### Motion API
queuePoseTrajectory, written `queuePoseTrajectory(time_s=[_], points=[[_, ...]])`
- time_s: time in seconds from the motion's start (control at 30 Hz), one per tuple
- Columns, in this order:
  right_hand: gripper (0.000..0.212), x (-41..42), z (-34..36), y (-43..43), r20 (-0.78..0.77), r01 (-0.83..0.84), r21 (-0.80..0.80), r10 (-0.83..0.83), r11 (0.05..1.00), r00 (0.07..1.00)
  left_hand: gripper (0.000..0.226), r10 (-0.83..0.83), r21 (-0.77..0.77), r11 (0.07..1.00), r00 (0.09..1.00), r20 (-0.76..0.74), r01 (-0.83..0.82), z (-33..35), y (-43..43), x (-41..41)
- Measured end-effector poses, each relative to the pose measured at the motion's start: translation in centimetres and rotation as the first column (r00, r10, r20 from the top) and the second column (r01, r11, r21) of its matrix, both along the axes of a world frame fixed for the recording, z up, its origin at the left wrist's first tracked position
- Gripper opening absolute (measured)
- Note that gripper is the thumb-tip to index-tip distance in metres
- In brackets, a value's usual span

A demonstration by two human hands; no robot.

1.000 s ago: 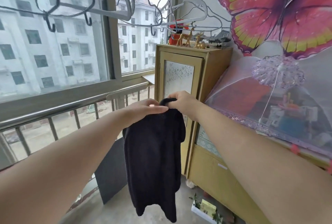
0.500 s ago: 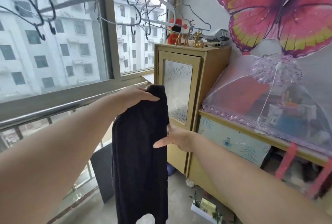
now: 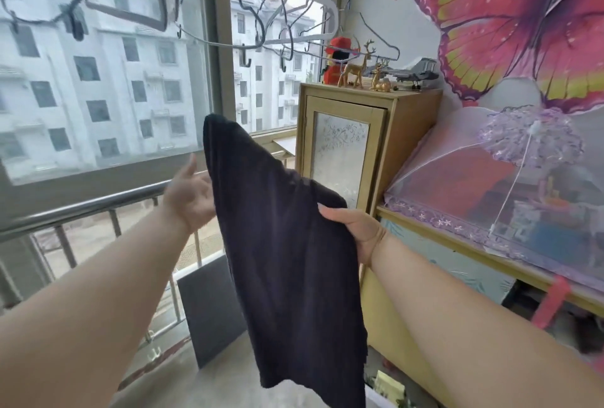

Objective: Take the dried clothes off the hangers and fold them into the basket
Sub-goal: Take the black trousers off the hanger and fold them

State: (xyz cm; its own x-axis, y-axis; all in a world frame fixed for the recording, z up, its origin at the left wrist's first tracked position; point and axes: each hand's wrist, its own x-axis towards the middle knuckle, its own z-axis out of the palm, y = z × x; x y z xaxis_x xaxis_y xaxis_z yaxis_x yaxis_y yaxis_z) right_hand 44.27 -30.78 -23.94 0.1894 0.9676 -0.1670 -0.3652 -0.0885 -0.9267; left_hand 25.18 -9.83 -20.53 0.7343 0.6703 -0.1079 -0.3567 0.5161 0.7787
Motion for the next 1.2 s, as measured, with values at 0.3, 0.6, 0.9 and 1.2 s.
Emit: queuePoseTrajectory(time_s=[0.3,0.6,0.9,1.2], points=[[0.023,-0.1,-1.3,1.3,-0.086,0.429,-0.084,-0.436,0.899,0.896,0.06,-0.145,0.091,0.982,0.963,-0.226,0.169,-3.4,-2.6,0.4],[0.017,1.7,-1.4,1.2,0.041,0.488,-0.293,-0.499,0.822,0.866,0.058,-0.195,0.198,0.931,0.874,-0.445,0.308,-5.9,-1.9,-0.2],[0.03,1.0,-2.7,0.4,0.271,0.45,-0.334,-0.374,0.828,0.887,0.04,0.127,0.297,0.946,0.696,-0.707,0.129,-7.0,-0.9,1.0],[0.035,1.5,-1.5,1.1,0.263,0.406,-0.369,-0.325,0.836,0.908,0.033,0.232,0.364,0.929,0.677,-0.699,0.058,-6.5,-0.8,1.9]])
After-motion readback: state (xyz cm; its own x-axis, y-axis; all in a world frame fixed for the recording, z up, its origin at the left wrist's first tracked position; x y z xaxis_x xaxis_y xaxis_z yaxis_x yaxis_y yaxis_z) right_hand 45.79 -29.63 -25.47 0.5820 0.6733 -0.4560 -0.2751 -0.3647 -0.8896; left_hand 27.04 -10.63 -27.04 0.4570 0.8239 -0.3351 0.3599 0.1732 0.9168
